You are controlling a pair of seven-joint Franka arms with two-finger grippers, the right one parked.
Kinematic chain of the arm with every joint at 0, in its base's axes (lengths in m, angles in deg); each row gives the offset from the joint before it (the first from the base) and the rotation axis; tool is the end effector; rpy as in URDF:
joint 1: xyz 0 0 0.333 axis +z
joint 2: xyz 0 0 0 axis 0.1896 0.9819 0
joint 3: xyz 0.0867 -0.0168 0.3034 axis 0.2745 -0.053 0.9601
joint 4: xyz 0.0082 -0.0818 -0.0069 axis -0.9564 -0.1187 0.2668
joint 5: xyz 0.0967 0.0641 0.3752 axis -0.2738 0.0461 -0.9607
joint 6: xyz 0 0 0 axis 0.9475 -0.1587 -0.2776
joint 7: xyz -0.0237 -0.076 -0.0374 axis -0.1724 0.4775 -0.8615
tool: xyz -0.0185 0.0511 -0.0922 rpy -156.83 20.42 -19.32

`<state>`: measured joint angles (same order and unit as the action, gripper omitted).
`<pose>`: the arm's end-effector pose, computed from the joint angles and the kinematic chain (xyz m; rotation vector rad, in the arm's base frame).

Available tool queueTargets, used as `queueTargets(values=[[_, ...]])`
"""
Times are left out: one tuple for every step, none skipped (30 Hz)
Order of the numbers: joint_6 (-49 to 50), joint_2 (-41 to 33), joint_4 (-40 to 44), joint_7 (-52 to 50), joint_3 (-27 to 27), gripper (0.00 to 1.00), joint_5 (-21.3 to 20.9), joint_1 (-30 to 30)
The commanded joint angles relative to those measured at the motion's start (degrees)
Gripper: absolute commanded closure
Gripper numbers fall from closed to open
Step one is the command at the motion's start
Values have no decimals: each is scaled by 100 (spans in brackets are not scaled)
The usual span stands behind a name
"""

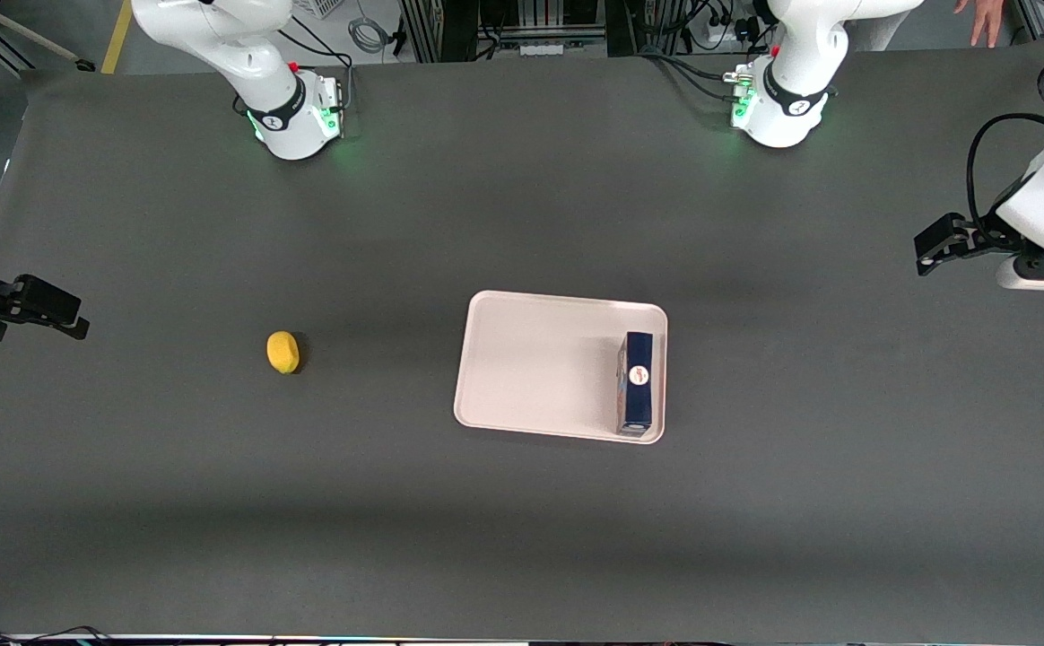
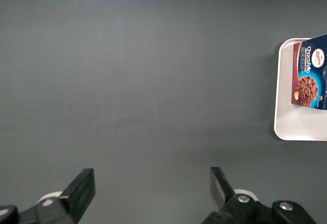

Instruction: Place cookie box on tray

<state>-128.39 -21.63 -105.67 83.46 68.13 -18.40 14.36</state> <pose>0.5369 -0.0084 0.5672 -3.0878 0.1424 -0.0587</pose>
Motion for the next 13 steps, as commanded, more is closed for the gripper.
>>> queueTargets(values=[[-51,-172,-152,112,-39,0,-65,61],[-69,-181,-152,112,-48,0,-64,61],[-77,-172,-152,112,-39,0,-64,61],[-86,-172,-152,112,-48,0,-73,70],[-86,-172,-152,112,-39,0,-73,70],[-104,-172,-152,112,-39,0,-73,61],[-104,-172,-152,112,-39,0,-73,61],[-104,-172,-152,112,-48,0,-73,61],[-104,-172,-152,112,-39,0,-73,61],[-104,-172,-152,112,-39,0,-73,61],[-104,-172,-152,112,-39,0,-73,61],[-95,-172,-152,112,-39,0,-73,61],[-95,-172,-152,112,-39,0,-73,70]])
